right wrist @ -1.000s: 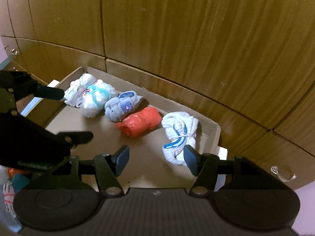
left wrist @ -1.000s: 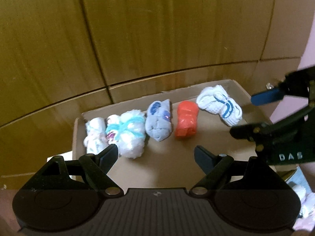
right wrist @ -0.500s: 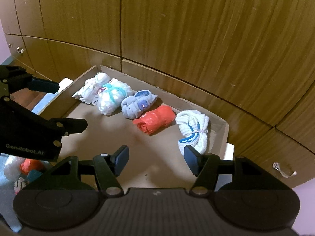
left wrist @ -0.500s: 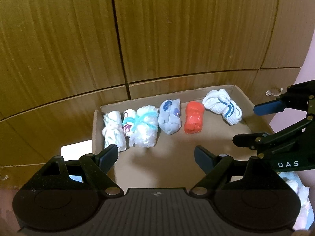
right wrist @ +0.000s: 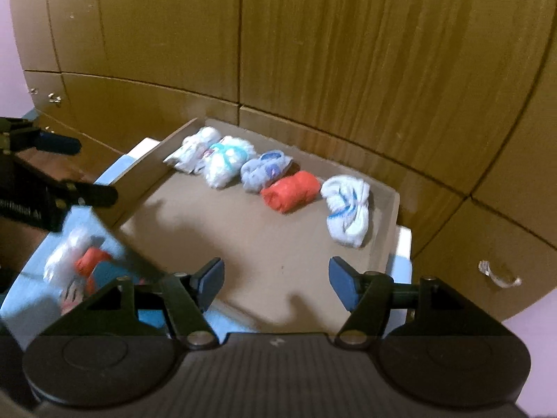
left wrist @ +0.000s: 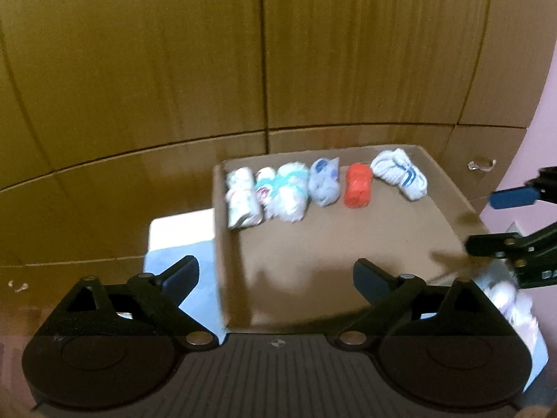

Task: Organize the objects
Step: 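Withdraw both open grippers from the tray back over the clothes pile, then grasp the pink fluffy pom-pom bundle with the right gripper while the left grasps the green-print white sock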

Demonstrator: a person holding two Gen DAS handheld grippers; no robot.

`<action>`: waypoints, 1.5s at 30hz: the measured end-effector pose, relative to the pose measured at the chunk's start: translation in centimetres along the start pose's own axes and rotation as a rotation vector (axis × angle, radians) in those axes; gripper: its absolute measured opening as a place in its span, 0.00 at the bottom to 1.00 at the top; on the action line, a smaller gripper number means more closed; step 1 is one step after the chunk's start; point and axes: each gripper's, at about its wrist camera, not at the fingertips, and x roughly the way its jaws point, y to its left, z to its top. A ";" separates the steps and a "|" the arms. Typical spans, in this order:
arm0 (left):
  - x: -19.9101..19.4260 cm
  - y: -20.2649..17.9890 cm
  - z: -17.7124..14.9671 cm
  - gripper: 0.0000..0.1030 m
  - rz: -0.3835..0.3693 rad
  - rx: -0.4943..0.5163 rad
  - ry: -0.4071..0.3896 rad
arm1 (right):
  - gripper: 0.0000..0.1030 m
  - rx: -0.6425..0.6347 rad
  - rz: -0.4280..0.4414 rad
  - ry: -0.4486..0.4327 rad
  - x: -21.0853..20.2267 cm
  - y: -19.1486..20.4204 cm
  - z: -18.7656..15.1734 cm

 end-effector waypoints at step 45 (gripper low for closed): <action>0.3 -2.8 -16.8 0.92 0.058 -0.044 -0.077 | 0.32 0.090 -0.151 -0.326 -3.7 4.4 -20.3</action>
